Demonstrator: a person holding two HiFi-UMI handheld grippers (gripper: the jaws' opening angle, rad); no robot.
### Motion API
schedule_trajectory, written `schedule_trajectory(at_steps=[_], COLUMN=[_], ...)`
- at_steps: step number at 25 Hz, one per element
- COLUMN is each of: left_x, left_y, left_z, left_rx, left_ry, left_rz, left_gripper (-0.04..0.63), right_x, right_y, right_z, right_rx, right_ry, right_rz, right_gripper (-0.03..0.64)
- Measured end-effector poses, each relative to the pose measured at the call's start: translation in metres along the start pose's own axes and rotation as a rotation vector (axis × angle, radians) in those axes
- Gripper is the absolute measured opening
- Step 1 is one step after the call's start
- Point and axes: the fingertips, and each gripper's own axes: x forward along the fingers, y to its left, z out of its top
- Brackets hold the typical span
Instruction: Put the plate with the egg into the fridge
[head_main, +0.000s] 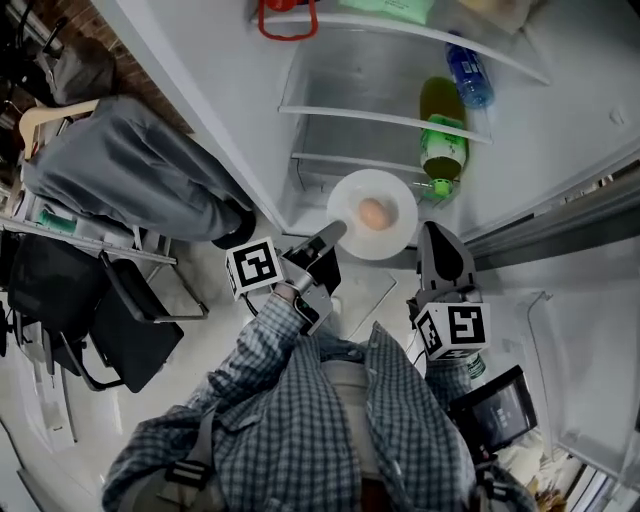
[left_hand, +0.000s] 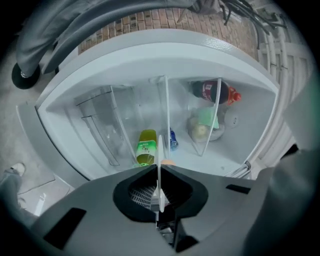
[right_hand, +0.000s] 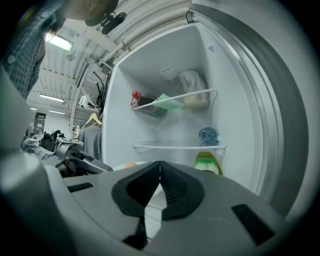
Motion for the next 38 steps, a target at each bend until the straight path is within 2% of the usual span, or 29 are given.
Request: schedule_trajectory(at_steps=[8,12,19,26,33,38], left_x=[0.023,0.033,0.055,0.081,0.103,0.113], left_y=[0.010,0.016,0.028,0.031,0.039,0.046], left_z=[0.014,0.016,0.026,0.035,0.052,0.066], left_rx=[-0.019,-0.013,-0.040,0.029,0.039,0.018], left_ry=[0.086,0.111,0.093,0.086,0.044,-0.004], left_rz=[-0.005,0.012,0.011,0.043,0.064,0.062], left_gripper=[0.020,0.020,0.020,0.020,0.020,0.020], right_x=[0.028,0.038,0.056,0.075,0.094,0.102], right_y=[-0.011,-0.013,-0.026,-0.038,-0.044,-0.046], right_z=[0.011,0.011,0.013,0.024,0.026,0.032], right_rx=[-0.035,-0.024,-0.042,-0.044,-0.056,-0.082], right_ry=[-0.016,-0.004,0.007,-0.001,-0.005,-0.010], right_rz=[-0.122,-0.137,-0.130,-0.096,-0.049,-0.032], right_gripper=[0.005,0.006,0.005,0.006,0.005,0.005])
